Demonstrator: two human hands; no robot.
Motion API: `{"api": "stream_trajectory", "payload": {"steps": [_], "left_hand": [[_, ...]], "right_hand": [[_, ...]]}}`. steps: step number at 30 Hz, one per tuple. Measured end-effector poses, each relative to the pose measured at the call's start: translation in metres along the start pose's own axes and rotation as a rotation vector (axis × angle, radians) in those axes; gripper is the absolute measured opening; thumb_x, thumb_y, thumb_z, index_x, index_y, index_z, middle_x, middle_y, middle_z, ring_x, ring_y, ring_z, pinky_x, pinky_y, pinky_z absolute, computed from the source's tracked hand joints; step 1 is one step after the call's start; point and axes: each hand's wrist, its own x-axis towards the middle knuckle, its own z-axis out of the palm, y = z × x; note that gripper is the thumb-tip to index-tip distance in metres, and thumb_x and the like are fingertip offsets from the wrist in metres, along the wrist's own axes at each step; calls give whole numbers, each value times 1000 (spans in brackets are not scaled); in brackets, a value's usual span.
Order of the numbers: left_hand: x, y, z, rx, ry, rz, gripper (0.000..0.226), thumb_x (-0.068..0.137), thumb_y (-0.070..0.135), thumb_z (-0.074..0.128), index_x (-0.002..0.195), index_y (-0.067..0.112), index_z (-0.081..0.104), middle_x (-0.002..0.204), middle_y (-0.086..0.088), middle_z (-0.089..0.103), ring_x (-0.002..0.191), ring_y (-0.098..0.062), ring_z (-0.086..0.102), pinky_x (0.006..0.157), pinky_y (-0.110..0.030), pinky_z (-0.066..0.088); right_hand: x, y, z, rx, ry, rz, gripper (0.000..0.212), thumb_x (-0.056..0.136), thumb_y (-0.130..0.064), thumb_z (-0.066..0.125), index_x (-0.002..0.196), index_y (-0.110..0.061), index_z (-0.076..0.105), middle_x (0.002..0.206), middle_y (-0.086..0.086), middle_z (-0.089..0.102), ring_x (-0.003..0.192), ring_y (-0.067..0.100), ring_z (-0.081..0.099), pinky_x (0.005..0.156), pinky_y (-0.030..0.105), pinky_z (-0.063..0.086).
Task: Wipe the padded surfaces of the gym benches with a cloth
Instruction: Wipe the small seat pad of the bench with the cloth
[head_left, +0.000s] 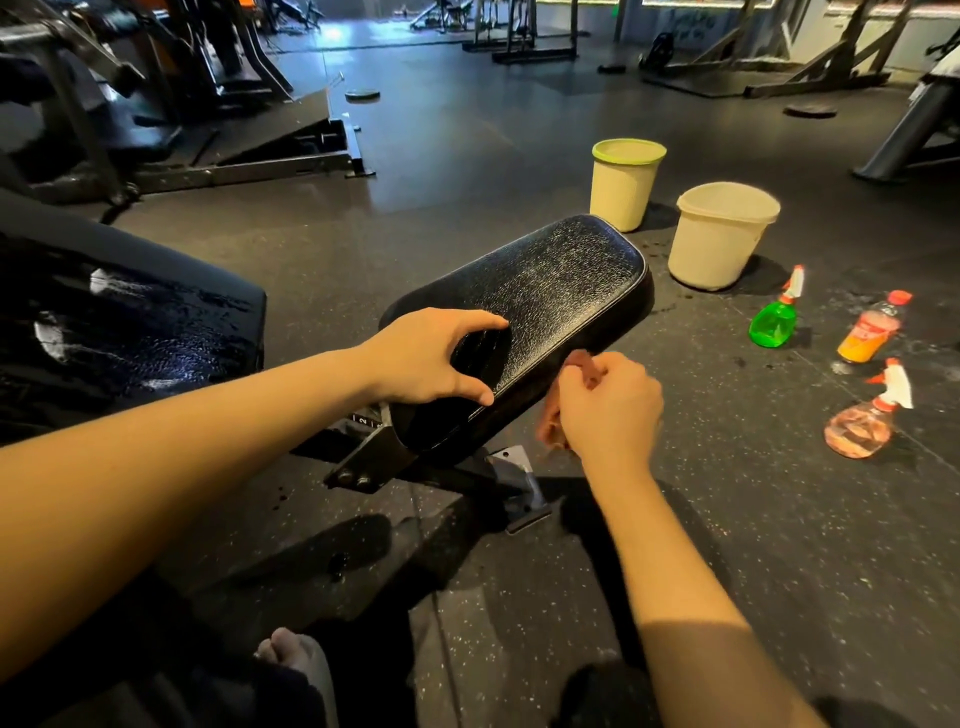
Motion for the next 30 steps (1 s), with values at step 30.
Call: {"api": "stream_trajectory", "payload": {"steps": [30], "left_hand": [[-8,-1,-9,2,-81,-3,87,81,39,85,155,29,41,159,6,44,145,-17,41,119,-38,33]], "right_hand": [[-57,-14,23,160,-402,-11,12,81,-24,72,71,-19,70,64,-5,65,66,17,61,61,34,50]]}}
